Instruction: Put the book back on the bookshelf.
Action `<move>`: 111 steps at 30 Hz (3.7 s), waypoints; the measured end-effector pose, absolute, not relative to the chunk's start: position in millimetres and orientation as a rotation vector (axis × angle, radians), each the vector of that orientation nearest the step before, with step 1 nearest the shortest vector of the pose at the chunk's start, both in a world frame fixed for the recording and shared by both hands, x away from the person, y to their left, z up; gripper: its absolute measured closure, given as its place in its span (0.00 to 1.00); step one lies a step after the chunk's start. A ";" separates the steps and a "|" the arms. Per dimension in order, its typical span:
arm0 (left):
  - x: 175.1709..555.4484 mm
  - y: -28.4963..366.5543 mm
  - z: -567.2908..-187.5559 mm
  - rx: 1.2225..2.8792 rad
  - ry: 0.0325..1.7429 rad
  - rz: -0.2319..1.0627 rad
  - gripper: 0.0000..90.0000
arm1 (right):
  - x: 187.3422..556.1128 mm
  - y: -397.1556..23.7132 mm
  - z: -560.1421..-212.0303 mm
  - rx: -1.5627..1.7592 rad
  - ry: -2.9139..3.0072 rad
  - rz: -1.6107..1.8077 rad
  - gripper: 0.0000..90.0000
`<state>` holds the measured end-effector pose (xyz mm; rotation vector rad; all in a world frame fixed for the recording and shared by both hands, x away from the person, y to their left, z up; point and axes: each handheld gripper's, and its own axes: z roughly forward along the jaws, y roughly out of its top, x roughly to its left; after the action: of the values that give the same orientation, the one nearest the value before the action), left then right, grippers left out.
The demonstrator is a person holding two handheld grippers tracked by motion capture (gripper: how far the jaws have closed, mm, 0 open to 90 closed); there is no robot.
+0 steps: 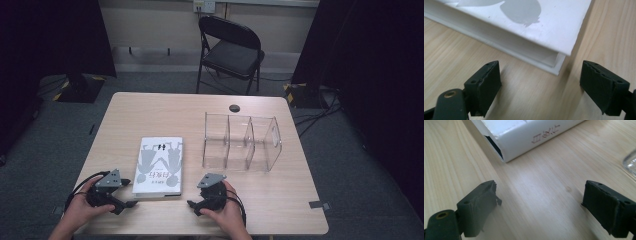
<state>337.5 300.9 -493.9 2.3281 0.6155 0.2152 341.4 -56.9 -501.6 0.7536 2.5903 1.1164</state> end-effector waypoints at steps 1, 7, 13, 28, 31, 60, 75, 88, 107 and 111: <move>336.9 297.6 -493.7 2.327 0.624 0.234 0.18 | 341.3 -54.4 -501.6 0.751 2.591 1.117 0.12; 336.4 287.3 -492.4 2.299 0.673 0.294 0.29 | 341.9 -36.1 -501.3 0.704 2.610 1.144 0.19; 336.8 278.3 -489.8 2.307 0.680 0.330 0.38 | 342.9 -26.0 -500.9 0.671 2.608 1.177 0.32; 344.0 259.4 -480.0 2.432 0.635 0.417 0.39 | 335.9 -20.7 -500.4 0.687 2.579 1.184 0.46; 342.0 251.9 -481.4 2.403 0.647 0.425 0.39 | 333.4 -23.8 -499.6 0.699 2.579 1.170 0.45; 341.1 240.9 -459.8 2.256 0.732 0.395 0.40 | 330.2 -33.7 -500.5 0.700 2.595 1.153 0.26; 342.5 238.3 -458.7 2.244 0.759 0.380 0.41 | 331.1 -29.7 -501.2 0.730 2.589 1.137 0.18; 345.4 237.7 -460.5 2.240 0.760 0.357 0.41 | 332.9 -29.9 -495.0 0.725 2.532 1.124 0.15; 346.1 236.8 -457.8 2.255 0.750 0.357 0.41 | 337.4 -8.6 -472.3 0.659 2.448 1.134 0.15; 346.7 235.2 -456.9 2.222 0.746 0.310 0.42 | 336.7 1.5 -468.8 0.591 2.461 1.092 0.16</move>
<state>346.7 235.2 -456.9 2.2220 0.7461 0.3105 336.7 1.5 -468.8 0.5908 2.4614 1.0921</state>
